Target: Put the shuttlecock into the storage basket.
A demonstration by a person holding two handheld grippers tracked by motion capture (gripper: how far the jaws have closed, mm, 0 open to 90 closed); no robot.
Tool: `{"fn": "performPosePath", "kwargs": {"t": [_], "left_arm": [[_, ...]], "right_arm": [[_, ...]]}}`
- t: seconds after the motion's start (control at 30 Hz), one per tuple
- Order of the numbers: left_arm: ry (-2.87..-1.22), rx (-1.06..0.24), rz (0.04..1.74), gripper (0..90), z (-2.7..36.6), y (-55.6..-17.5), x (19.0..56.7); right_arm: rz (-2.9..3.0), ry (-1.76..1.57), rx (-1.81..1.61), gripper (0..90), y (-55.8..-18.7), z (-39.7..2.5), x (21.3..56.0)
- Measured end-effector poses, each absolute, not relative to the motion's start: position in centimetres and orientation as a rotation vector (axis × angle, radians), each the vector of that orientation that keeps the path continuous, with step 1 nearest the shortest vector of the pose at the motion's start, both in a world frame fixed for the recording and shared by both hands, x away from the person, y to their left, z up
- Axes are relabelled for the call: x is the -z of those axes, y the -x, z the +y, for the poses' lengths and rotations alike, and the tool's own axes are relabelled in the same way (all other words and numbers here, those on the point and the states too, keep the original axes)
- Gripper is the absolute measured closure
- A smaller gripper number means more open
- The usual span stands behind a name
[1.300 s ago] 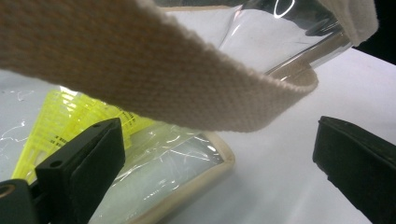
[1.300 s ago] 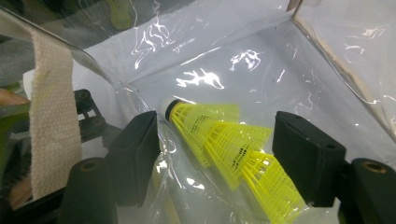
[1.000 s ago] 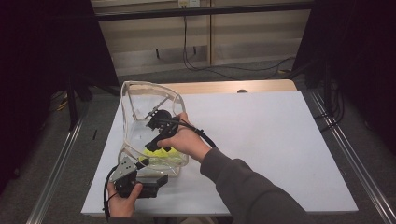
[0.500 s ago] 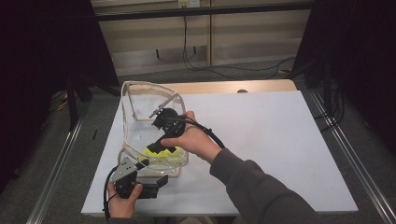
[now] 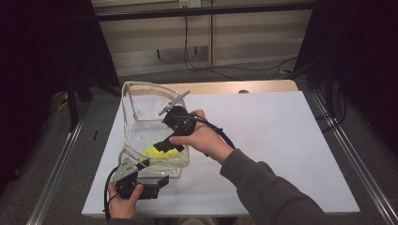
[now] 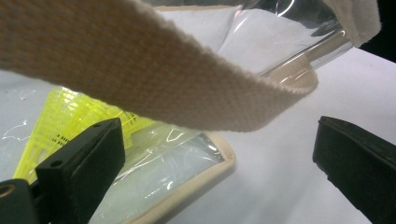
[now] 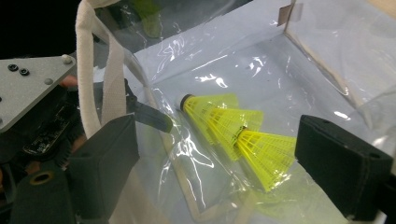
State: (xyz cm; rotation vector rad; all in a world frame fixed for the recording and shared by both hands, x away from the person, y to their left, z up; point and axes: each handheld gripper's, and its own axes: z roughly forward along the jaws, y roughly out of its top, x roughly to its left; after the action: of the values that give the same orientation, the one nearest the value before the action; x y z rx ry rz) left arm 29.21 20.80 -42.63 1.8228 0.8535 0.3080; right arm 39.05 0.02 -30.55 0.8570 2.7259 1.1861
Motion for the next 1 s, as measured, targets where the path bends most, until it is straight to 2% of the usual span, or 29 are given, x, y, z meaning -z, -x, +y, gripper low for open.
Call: {"fn": "performPosePath", "kwargs": {"t": [1.0], "left_arm": [[-1.821,-0.316,0.856,2.3,20.8,-29.0,42.5]], "right_arm": [[2.708,-0.796,-1.326,10.7,-37.3,-5.1,29.4]]}}
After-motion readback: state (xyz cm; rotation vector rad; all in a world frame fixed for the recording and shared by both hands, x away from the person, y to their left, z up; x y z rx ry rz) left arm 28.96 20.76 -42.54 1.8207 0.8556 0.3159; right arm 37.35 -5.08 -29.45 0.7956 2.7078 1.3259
